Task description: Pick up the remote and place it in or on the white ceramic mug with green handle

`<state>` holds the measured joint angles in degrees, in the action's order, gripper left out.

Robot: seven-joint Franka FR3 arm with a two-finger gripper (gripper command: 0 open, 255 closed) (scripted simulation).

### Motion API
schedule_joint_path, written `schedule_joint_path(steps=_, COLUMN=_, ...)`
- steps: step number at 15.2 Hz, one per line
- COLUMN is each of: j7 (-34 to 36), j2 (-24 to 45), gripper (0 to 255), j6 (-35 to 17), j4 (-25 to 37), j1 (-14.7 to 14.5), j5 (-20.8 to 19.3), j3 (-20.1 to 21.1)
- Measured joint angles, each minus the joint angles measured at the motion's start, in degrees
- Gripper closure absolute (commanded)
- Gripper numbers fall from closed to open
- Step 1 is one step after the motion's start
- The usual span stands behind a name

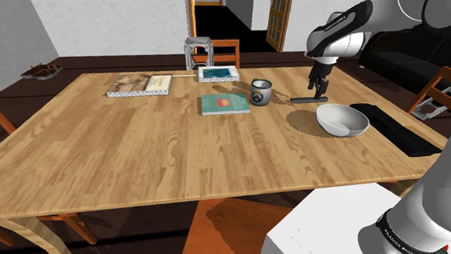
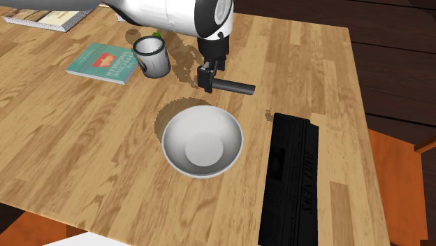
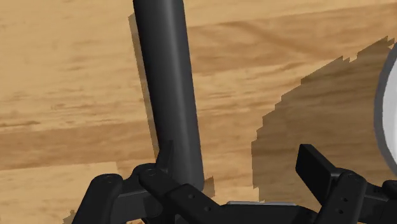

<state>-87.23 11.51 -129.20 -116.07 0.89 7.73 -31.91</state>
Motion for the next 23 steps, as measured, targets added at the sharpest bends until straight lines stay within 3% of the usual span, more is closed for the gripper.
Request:
schedule_joint_path(steps=4, j7=-6.8, j2=8.1, gripper=0, j6=0.1, j4=8.0, j1=3.1, j5=5.0, j3=1.9)
schedule_joint_path(steps=17, j7=-9.4, j2=12.5, gripper=0, j6=-4.1, j4=7.9, j1=4.7, j5=8.1, j3=3.4)
schedule_joint_path(steps=18, j7=-9.4, j2=12.5, gripper=255, j6=-4.1, j4=7.9, j1=4.7, j5=8.1, j3=3.4)
schedule_joint_path(steps=23, j7=-9.3, j2=12.3, gripper=255, j6=-3.8, j4=7.8, j1=4.7, j5=8.0, j3=3.4)
